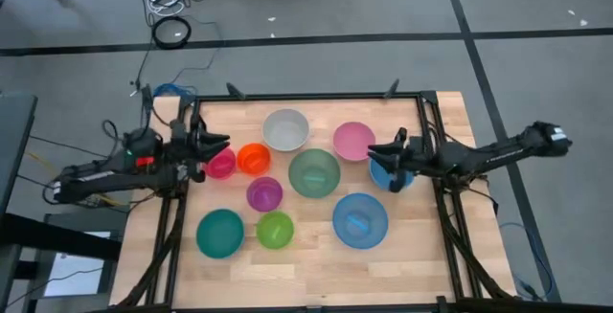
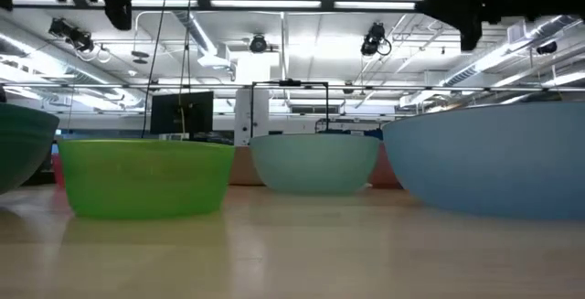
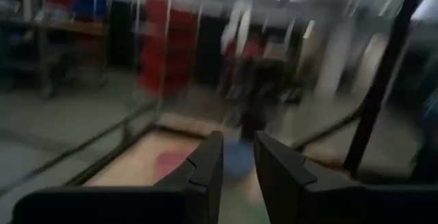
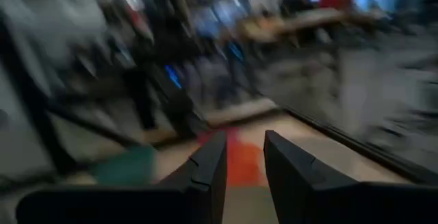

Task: Nest bowls inside each other
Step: Stack the dark green bowl on top of the light blue bowl

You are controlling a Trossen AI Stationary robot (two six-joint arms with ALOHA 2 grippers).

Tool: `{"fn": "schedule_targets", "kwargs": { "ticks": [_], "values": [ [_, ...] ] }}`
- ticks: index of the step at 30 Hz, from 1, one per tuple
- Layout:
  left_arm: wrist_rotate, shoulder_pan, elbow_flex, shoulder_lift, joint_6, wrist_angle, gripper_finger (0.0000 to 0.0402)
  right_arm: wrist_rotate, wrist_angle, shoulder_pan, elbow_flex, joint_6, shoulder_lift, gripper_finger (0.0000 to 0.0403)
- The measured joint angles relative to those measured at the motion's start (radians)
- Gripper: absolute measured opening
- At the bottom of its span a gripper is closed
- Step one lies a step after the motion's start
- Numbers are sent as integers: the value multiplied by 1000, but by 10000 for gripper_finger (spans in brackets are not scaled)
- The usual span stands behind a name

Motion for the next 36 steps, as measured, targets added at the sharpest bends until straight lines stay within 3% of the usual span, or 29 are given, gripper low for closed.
{"fn": "schedule_targets", "kwargs": {
  "ticks": [4,7,11,15,23,27,31,36],
  "values": [
    [-85,-25,241,233,102,-393,92,279,-538,89,348,35,200,78],
    [-112,-61,369,411,121,-517,92,415,-794,132,607,104,378,71],
    [-135,-155,482,622,164,-594,92,402,-1141,127,930,268,581,67],
    [-242,-222,546,790,263,-649,92,312,-1445,70,1128,434,740,73],
    [-338,-282,667,889,387,-787,92,3,-1522,-77,1170,550,892,117],
    [-415,-308,733,886,412,-895,92,-33,-1518,-141,1170,551,966,140],
    [-422,-308,780,881,407,-975,92,-51,-1460,-186,1170,520,1025,157],
    [-428,-305,783,871,402,-1037,92,-154,-1401,-220,1170,515,1082,170]
  ]
}}
